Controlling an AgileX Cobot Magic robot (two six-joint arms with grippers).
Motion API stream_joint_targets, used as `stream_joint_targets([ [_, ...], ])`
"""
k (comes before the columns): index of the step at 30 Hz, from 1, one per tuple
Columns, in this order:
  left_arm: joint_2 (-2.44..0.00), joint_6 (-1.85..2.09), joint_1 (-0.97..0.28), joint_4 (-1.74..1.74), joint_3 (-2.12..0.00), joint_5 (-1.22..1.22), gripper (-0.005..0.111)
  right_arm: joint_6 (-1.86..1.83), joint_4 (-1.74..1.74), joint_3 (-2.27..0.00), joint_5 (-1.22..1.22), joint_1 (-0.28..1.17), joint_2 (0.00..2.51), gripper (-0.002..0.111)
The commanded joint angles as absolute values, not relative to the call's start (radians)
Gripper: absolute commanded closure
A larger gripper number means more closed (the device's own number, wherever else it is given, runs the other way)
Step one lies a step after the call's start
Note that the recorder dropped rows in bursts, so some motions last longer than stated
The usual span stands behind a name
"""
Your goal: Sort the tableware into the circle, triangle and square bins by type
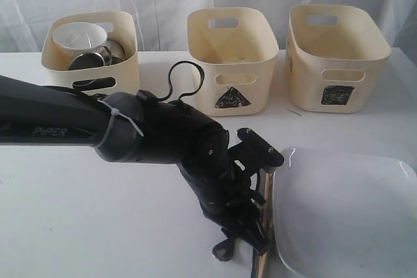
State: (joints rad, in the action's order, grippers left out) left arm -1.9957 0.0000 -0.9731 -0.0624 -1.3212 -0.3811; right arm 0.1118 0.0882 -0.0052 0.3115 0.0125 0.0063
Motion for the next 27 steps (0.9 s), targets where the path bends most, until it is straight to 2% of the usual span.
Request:
stream_joint_targets([
  [1,-2.017,0.0,-0.978,-0.074,-1.315,-0.418,0.056,0.109,0.094,0.0,0.298,0.02,0.0,0.108],
  [3,-2.017,0.0,-0.978,-0.074,-1.315,-0.418,0.056,0.109,0.094,0.0,0.298,0.02,0.0,0.108],
  [5,-2.017,0.0,-0.978,-0.074,-1.315,-0.434,0.062,0.109,0.094,0.0,0.298,0.02,0.0,0.108],
  [11,-2.017,0.0,-0.978,-0.017,-1.315,-0.514,0.107,0.109,0.094,0.0,0.298,0.02,0.0,0.108],
  [17,-2.017,-0.014,-0.967,0.057,-1.315,-0.569,0.107,0.109,0.094,0.0,0.298,0.02,0.0,0.108],
  [27,-1.978,-0.14,-0.845,0.169,-1.347,-0.578,0.107,0.109,0.094,0.0,0.298,0.02,0.0,0.108],
])
